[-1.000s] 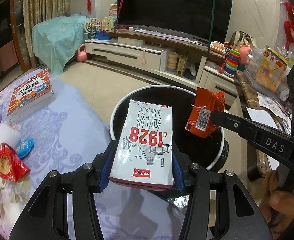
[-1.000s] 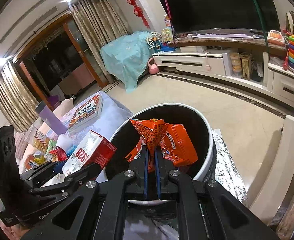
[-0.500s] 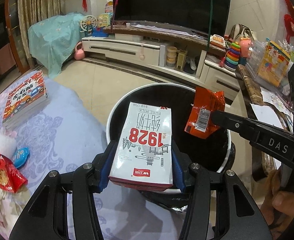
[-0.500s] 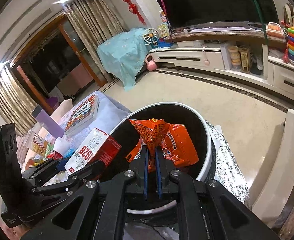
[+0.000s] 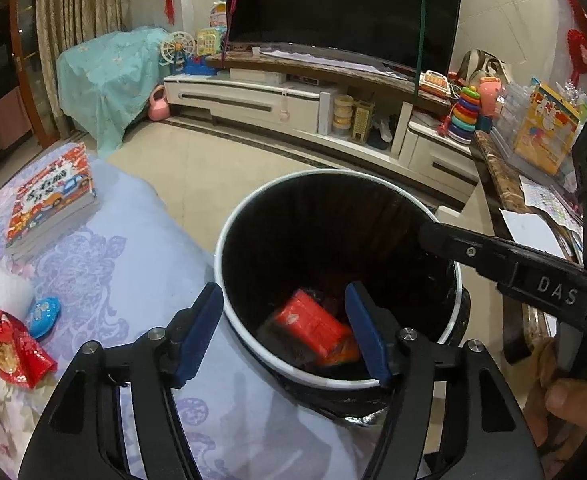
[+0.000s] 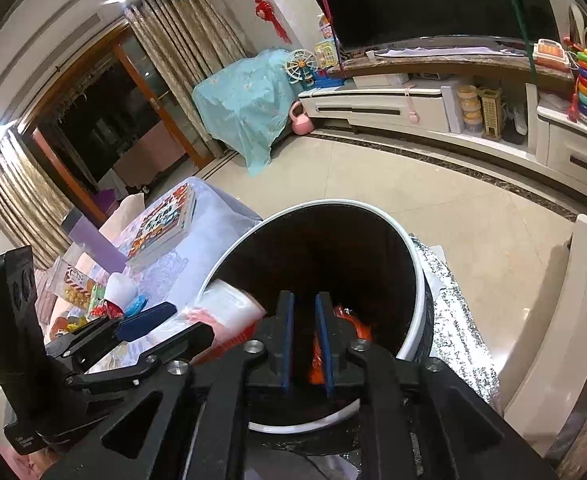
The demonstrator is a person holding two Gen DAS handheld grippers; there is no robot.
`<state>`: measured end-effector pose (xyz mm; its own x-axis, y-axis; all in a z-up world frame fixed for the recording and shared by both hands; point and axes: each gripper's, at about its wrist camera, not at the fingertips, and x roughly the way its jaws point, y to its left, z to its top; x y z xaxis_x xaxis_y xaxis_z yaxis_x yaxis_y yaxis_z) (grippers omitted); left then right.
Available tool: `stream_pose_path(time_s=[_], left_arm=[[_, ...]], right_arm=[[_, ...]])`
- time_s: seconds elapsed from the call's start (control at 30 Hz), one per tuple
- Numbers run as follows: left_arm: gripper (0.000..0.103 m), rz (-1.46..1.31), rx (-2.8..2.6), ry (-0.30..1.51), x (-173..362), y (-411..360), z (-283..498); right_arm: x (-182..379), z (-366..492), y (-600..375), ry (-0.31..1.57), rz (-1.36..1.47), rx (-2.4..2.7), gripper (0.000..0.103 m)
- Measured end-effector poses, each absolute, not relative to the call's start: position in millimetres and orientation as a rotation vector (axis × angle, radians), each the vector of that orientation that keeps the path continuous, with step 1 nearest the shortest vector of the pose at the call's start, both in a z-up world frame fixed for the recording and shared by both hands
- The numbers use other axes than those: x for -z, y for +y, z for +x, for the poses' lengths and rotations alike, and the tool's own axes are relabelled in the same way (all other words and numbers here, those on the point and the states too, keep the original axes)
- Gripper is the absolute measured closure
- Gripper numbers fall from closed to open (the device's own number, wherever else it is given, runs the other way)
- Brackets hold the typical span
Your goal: Collect trash
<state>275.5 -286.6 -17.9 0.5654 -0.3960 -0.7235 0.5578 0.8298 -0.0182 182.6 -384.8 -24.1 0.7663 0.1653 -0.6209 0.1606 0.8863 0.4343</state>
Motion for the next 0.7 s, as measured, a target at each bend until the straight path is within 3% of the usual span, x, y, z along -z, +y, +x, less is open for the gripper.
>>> stream_pose_path(time_s=[0.17, 0.23, 0.33, 0.4, 0.57, 0.7], left_arm=[[0.036, 0.186, 0.549, 0.79, 16, -272, 272], [0.034, 0.177, 0.534, 0.79, 16, -265, 268], [0.033, 0.156, 0.521, 0.788, 15, -252, 260], [0.031, 0.14, 0.508, 0.787, 16, -243, 253], [0.027, 0.085, 0.463, 0.781, 18, -210, 234], [0.027, 0.035, 0.425, 0.785, 21, -182, 220]], right_arm=[[20, 176, -387, 0.687, 0.498, 0.001, 0.07], [19, 171, -386, 0.678, 0.506, -0.001, 0.062], [19, 165, -383, 0.668, 0.517, -0.009, 0.044], [20, 161, -379, 0.665, 0.527, -0.015, 0.024], [20, 147, -367, 0.663, 0.547, -0.027, 0.011], [16, 137, -353, 0.649, 0.538, -0.045, 0.008]])
